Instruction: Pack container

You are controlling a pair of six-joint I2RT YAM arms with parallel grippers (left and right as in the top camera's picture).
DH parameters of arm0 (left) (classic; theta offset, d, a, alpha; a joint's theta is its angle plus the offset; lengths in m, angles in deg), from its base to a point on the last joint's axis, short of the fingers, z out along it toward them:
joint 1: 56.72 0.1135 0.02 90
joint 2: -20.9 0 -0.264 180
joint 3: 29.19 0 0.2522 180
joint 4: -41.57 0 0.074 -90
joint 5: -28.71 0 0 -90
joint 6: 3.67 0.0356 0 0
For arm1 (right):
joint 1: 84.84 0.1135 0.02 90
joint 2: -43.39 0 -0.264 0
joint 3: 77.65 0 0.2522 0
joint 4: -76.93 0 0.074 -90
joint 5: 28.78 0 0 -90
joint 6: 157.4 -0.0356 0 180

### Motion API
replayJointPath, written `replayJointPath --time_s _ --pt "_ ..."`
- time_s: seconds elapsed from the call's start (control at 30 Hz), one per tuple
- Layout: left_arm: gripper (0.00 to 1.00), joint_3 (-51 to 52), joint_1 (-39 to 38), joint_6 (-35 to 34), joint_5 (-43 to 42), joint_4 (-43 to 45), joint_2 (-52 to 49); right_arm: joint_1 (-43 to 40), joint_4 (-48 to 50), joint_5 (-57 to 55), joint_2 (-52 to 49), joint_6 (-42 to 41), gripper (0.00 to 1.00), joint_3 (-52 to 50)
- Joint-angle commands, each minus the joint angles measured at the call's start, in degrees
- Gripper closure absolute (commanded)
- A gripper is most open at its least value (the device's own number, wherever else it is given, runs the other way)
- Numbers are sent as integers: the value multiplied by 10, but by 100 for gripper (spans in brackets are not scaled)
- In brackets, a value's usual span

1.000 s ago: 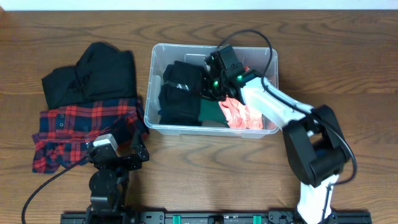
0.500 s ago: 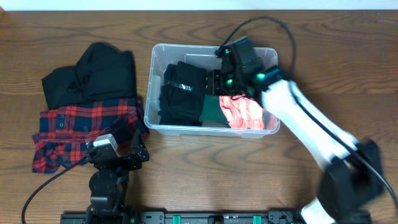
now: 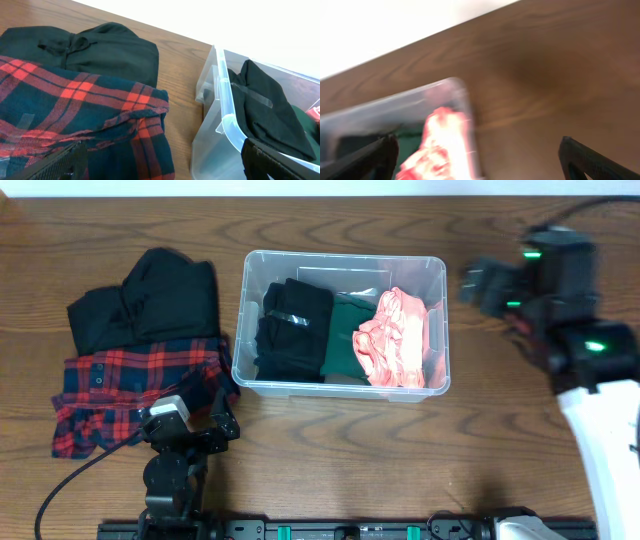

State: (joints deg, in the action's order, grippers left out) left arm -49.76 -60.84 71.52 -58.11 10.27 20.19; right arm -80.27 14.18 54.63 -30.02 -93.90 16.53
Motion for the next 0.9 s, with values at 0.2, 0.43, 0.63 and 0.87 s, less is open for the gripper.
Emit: replayJointPath --time_s 0.2,0.43,0.63,0.87 --pt "2 11 2 -7 -14 11 -6 -96 -64 -20 13 2 1 5" --pt "2 -104 2 -77 21 -30 -27 -96 -76 -20 13 2 1 5" --pt "2 -361 2 -101 224 -214 -185 -96 -76 -20 13 2 1 5" --pt "2 -597 2 -15 254 -365 -394 -96 -76 -20 13 2 1 5"
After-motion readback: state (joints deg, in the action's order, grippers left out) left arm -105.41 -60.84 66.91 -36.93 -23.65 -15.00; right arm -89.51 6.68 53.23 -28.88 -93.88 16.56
